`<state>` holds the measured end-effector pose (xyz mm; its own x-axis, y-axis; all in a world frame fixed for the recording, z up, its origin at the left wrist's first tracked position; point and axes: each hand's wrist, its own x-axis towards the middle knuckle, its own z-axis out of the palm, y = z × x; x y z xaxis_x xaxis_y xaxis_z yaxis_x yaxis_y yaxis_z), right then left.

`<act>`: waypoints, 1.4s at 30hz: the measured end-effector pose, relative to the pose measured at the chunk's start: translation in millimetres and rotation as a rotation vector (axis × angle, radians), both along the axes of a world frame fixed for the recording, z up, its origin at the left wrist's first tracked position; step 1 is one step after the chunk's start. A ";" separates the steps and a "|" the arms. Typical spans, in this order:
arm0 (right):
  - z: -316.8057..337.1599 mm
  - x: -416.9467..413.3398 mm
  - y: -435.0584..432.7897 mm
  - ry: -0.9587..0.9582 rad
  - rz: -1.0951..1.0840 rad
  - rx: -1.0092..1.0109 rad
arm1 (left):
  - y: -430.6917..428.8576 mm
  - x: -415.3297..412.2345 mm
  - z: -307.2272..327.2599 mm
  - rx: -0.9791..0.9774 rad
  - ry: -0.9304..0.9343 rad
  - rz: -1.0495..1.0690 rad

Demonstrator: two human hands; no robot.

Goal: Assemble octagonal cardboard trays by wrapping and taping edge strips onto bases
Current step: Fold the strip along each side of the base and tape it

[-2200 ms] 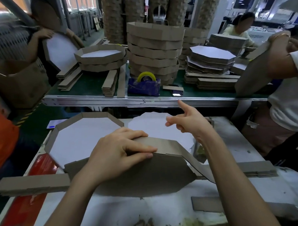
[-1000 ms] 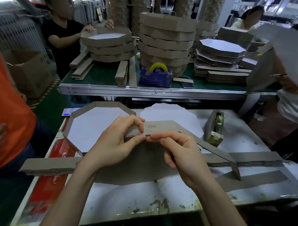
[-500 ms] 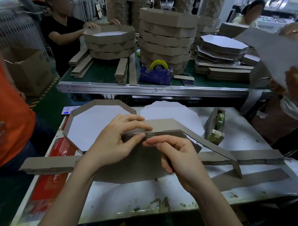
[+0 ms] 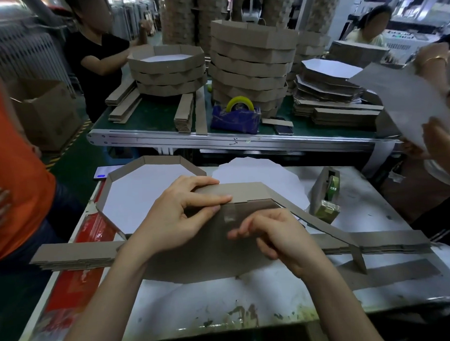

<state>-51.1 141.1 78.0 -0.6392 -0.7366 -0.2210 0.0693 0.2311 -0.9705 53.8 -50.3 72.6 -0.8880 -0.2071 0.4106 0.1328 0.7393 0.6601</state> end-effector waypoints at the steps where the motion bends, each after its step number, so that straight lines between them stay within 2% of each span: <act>1: 0.3 -1.0 2.7 0.103 -0.016 0.061 | -1.3 -0.8 -0.1 0.000 -0.003 0.003; 2: 1.4 -2.5 5.4 0.207 -0.057 0.062 | -2.2 -1.4 -0.2 -0.002 -0.005 0.003; 5: 19.6 -13.7 4.0 0.494 -0.248 -0.202 | -2.9 -2.4 1.0 -0.004 -0.003 -0.010; 6: 24.9 -21.0 -0.5 0.621 -0.278 -0.229 | -2.5 -2.5 1.2 -0.005 -0.003 -0.012; 8: 32.2 -33.8 -14.3 0.852 -0.232 -0.076 | -2.7 -2.0 1.0 -0.016 -0.020 -0.017; 9: 35.0 -39.0 -21.7 0.868 -0.143 0.047 | -3.4 -1.9 0.7 -0.027 -0.030 -0.020; 12: 36.8 -50.4 -37.2 0.736 0.146 0.291 | -5.7 -1.8 0.2 -0.058 -0.033 -0.035; 14: 37.3 -54.3 -41.0 0.693 0.200 0.279 | -5.9 -2.4 0.1 -0.074 -0.035 -0.038; 25: 31.3 -54.9 -40.1 0.701 0.154 0.130 | -2.3 -0.9 0.7 -0.192 -0.030 0.083; 31: 29.6 -56.0 -41.8 0.699 0.140 0.131 | -1.3 -2.4 7.6 -0.072 -0.049 0.050; 37: 28.7 -57.3 -43.2 0.702 0.129 0.115 | 14.8 -18.1 12.1 -0.045 0.064 0.267; 42: 28.0 -56.0 -41.8 0.693 0.136 0.110 | 14.5 -17.6 3.7 -0.126 0.154 0.245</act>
<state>-107.0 99.3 106.0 -0.5638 -0.8163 0.1259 -0.5915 0.2927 -0.7513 36.2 -35.8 76.3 -0.7434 -0.3459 0.5725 0.0321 0.8364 0.5471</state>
